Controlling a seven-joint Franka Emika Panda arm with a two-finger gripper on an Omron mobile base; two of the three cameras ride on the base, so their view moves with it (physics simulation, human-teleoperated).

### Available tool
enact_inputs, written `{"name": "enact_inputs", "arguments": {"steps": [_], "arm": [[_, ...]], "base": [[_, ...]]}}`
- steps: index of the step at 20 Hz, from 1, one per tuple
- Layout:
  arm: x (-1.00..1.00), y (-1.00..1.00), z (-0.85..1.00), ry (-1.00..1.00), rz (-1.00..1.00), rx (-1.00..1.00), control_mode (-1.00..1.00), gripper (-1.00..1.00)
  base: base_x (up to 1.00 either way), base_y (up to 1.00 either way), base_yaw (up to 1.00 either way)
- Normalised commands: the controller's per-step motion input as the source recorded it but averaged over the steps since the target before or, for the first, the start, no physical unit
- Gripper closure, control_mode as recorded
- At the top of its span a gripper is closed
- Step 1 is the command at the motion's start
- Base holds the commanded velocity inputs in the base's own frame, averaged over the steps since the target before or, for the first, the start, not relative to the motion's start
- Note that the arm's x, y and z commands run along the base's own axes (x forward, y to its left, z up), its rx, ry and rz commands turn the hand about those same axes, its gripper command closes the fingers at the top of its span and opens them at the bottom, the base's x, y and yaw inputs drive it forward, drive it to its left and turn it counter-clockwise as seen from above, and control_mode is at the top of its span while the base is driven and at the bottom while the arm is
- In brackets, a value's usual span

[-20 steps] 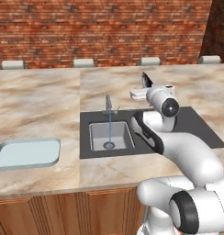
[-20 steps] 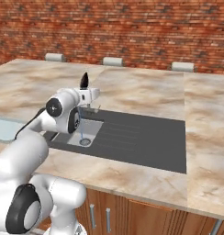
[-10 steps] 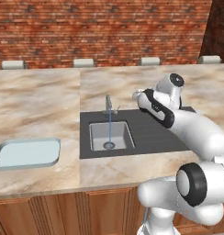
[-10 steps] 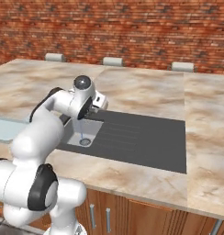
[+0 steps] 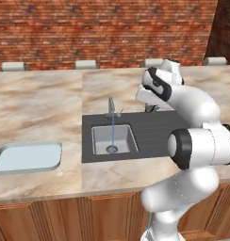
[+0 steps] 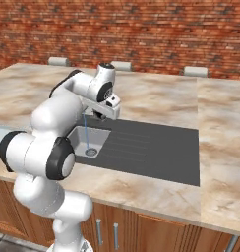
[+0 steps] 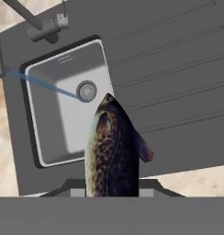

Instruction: Take the fish out of the fridge, briefly rinse it in the sink, and place it on the tray next to the sink.

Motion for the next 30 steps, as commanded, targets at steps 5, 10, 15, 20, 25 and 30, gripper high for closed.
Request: {"name": "enact_inputs", "arguments": {"steps": [5,10,15,20,25,30], "arm": [[0.00,0.00,-0.32,0.03,0.16,0.15,-1.00,1.00],[0.05,0.02,-0.25,0.07,0.35,0.31,-1.00,1.00],[0.23,0.23,-0.28,0.06,0.43,0.27,-1.00,1.00],[0.40,0.55,-0.39,0.01,0.33,0.12,-1.00,1.00],[0.49,0.68,-0.31,0.04,0.20,0.07,-1.00,1.00],[0.50,0.44,-0.19,0.01,0.01,0.00,-1.00,1.00]], "base": [[0.00,0.00,0.00],[0.00,0.00,0.00],[0.00,0.00,0.00],[0.00,0.00,0.00],[0.00,0.00,0.00],[0.00,0.00,0.00]]}}
